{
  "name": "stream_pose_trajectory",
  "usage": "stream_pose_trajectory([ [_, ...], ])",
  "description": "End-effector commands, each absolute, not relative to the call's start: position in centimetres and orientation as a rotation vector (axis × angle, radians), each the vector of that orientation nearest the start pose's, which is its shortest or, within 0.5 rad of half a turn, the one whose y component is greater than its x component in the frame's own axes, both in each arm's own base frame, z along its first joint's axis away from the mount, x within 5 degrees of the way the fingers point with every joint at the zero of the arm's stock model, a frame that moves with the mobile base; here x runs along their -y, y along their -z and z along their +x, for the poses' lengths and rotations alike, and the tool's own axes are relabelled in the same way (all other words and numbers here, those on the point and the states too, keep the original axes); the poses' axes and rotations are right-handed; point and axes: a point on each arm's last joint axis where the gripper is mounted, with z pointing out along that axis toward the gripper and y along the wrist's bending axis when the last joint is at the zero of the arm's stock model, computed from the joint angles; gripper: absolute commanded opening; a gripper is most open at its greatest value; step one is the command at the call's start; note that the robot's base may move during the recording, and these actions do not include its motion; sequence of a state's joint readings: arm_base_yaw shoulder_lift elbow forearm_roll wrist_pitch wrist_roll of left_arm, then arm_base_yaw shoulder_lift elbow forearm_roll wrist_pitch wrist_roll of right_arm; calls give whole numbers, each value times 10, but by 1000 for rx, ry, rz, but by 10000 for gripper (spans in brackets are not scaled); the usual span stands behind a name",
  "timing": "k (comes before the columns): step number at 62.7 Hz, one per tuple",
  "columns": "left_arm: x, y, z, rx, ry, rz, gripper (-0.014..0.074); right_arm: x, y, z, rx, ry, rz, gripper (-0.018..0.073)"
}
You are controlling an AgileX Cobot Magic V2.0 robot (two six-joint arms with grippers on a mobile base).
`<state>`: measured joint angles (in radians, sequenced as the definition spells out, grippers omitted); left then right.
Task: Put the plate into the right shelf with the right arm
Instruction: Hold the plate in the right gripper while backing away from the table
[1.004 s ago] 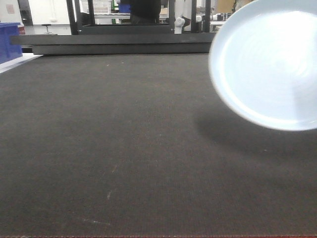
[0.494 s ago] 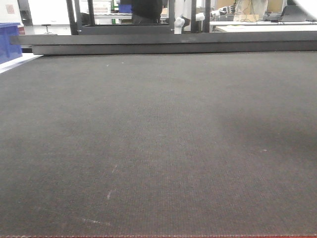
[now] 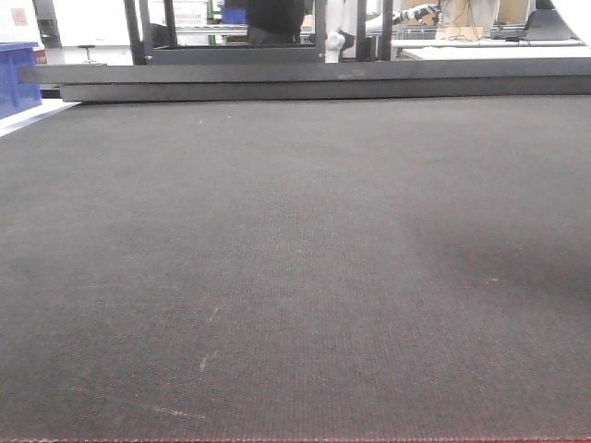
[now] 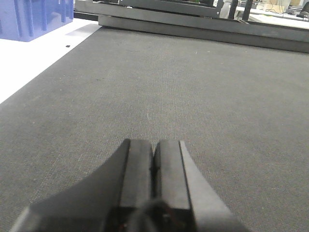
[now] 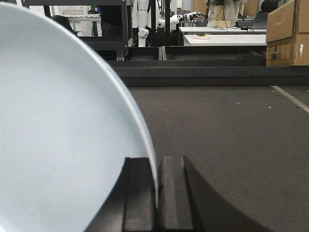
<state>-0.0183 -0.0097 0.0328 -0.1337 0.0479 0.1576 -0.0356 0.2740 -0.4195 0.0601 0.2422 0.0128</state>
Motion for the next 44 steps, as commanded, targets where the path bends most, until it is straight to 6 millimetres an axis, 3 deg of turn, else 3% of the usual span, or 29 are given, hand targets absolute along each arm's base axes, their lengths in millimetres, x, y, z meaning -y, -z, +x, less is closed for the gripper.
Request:
stream_pose_trajectory([
  [1,1,-203,56,-1465,5,16,-128,2,-334,66,-1446,-28,75,52],
  [44,1,-203,56,-1465,5,16,-128,2,-334,67,-1450,-28,75,52],
])
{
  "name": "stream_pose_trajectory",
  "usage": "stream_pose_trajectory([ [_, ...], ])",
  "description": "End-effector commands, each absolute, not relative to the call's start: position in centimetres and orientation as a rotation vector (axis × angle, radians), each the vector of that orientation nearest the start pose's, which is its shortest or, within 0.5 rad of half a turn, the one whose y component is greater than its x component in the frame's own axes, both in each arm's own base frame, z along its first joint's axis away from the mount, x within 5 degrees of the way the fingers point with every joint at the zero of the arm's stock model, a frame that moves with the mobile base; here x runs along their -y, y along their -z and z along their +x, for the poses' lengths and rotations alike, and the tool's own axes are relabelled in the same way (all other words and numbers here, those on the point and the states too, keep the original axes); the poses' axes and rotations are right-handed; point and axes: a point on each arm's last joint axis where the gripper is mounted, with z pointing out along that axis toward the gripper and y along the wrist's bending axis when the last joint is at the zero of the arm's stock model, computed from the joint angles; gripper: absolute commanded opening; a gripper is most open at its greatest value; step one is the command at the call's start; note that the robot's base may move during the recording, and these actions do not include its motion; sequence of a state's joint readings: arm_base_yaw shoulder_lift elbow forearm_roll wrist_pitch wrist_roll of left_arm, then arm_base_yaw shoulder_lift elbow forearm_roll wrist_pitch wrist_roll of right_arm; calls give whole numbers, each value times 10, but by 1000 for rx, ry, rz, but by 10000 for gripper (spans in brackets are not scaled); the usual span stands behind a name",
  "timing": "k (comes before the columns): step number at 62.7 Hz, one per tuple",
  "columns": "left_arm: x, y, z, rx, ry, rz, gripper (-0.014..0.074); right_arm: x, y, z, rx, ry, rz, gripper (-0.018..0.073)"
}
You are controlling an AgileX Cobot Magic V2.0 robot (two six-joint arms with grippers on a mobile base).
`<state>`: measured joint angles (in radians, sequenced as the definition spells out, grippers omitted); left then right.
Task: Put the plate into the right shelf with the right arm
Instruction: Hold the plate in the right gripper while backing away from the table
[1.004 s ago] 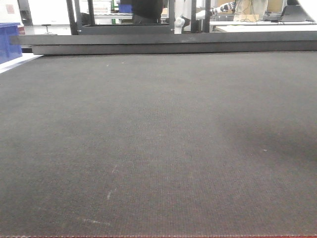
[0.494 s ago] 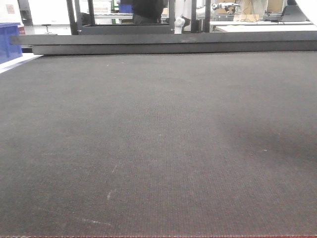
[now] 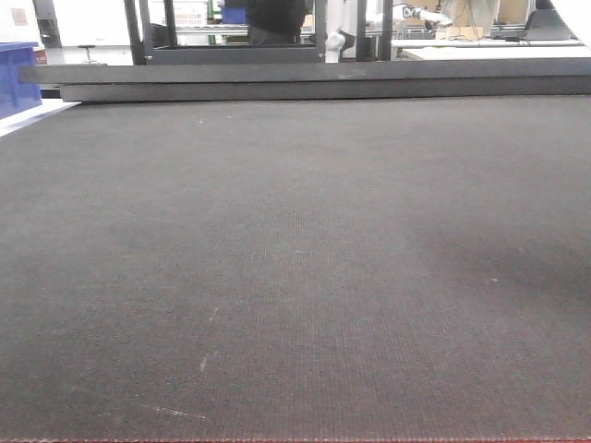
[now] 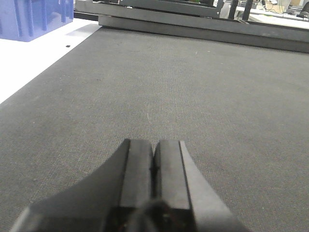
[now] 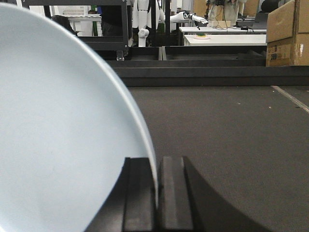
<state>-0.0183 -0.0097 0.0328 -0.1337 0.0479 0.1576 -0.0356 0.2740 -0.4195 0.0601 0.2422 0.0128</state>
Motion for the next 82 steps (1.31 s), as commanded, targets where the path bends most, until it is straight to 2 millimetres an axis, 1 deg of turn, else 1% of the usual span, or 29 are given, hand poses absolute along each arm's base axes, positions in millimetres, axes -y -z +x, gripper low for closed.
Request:
stream_pose_trajectory([
  [1,1,-203,56,-1465,5,16,-128,2,-334,67,-1450,-28,75,52],
  [82,1,-203,56,-1465,5,16,-128,2,-334,67,-1451,-28,75,52],
])
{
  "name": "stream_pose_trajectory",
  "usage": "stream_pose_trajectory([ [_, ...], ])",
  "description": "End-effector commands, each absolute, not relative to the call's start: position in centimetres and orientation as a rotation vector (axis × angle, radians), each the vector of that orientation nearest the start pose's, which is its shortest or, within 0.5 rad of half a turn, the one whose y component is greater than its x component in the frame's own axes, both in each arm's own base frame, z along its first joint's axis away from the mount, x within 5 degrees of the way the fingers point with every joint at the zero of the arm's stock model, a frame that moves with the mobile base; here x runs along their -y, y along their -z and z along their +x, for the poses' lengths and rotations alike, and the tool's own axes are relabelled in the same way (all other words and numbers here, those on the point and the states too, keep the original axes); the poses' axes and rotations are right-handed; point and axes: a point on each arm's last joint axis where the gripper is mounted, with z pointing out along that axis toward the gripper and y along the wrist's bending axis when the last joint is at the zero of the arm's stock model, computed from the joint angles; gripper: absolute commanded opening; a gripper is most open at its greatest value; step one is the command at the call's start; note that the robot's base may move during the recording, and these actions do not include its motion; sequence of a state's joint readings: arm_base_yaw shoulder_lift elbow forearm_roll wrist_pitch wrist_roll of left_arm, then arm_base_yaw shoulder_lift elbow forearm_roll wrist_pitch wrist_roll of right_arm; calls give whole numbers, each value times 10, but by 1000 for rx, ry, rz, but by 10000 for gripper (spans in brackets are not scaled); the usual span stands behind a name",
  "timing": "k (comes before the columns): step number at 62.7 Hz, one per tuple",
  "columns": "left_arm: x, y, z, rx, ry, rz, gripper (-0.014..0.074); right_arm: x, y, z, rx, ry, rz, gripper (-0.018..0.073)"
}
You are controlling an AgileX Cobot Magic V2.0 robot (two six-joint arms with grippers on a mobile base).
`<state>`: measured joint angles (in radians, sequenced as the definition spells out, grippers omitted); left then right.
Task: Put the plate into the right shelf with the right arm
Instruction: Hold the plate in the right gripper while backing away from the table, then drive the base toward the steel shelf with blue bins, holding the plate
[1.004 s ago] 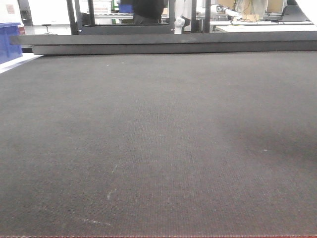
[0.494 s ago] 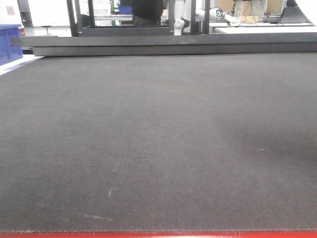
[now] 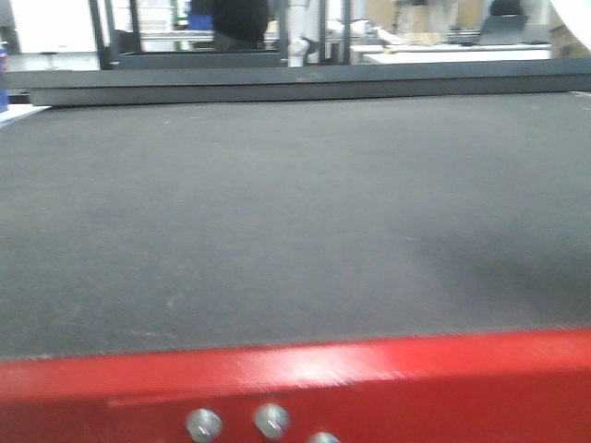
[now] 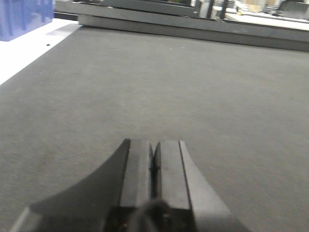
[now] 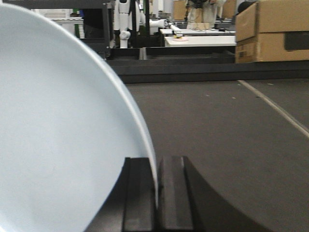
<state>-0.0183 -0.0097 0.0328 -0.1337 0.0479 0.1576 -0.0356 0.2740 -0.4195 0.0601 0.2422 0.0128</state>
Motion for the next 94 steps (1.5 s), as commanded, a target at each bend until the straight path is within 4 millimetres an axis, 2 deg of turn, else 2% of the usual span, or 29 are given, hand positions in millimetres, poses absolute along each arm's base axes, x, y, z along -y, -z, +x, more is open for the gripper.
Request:
stream_pose_trajectory([
  [1,1,-203,56,-1465,5,16,-128,2,-334,67,-1451,-28,75,52],
  [94,1,-203,56,-1465,5,16,-128,2,-333,67,-1455,-28,75,52],
])
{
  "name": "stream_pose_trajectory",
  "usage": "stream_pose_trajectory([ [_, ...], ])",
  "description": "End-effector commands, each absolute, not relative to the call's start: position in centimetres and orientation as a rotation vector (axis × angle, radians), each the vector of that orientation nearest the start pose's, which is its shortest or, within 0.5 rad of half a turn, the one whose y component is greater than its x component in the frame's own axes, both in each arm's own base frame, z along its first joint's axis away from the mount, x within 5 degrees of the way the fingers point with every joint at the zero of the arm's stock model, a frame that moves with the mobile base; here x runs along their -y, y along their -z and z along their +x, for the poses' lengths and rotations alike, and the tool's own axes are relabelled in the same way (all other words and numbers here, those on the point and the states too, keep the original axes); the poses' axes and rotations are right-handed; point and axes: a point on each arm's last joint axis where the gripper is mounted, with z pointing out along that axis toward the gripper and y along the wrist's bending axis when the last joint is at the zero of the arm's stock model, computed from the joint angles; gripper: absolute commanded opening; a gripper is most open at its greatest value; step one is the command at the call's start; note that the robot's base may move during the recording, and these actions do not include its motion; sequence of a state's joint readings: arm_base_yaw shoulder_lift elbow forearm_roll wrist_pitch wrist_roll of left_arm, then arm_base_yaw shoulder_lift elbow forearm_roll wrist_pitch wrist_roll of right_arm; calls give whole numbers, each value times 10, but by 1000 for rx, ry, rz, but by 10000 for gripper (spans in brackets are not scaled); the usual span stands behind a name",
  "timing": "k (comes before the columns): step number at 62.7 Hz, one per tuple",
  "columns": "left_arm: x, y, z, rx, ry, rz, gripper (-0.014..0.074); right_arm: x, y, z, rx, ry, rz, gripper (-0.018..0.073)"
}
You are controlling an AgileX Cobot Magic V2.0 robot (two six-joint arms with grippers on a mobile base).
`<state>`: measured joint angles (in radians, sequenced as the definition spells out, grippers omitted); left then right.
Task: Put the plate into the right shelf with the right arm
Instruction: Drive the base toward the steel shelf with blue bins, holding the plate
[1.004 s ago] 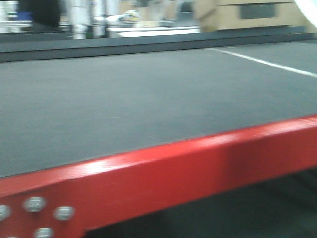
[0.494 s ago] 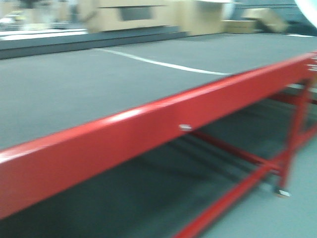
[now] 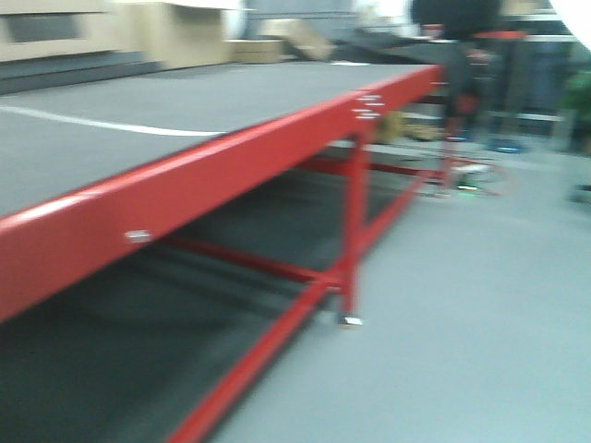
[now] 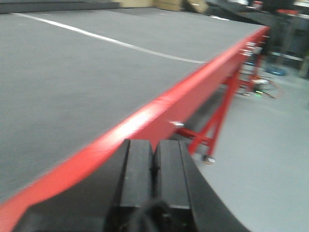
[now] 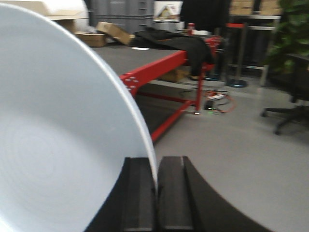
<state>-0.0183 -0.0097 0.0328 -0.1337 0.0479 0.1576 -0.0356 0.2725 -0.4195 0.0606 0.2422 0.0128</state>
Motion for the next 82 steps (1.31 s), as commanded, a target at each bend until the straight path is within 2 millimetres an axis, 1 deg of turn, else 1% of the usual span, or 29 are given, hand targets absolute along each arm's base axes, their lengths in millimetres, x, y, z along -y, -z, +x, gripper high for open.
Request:
stream_pose_trajectory([
  [1,1,-203,56,-1465,5,16,-128,2,-333,67,-1455,-28,75,52],
  [82,1,-203,56,-1465,5,16,-128,2,-333,67,-1455,-28,75,52],
])
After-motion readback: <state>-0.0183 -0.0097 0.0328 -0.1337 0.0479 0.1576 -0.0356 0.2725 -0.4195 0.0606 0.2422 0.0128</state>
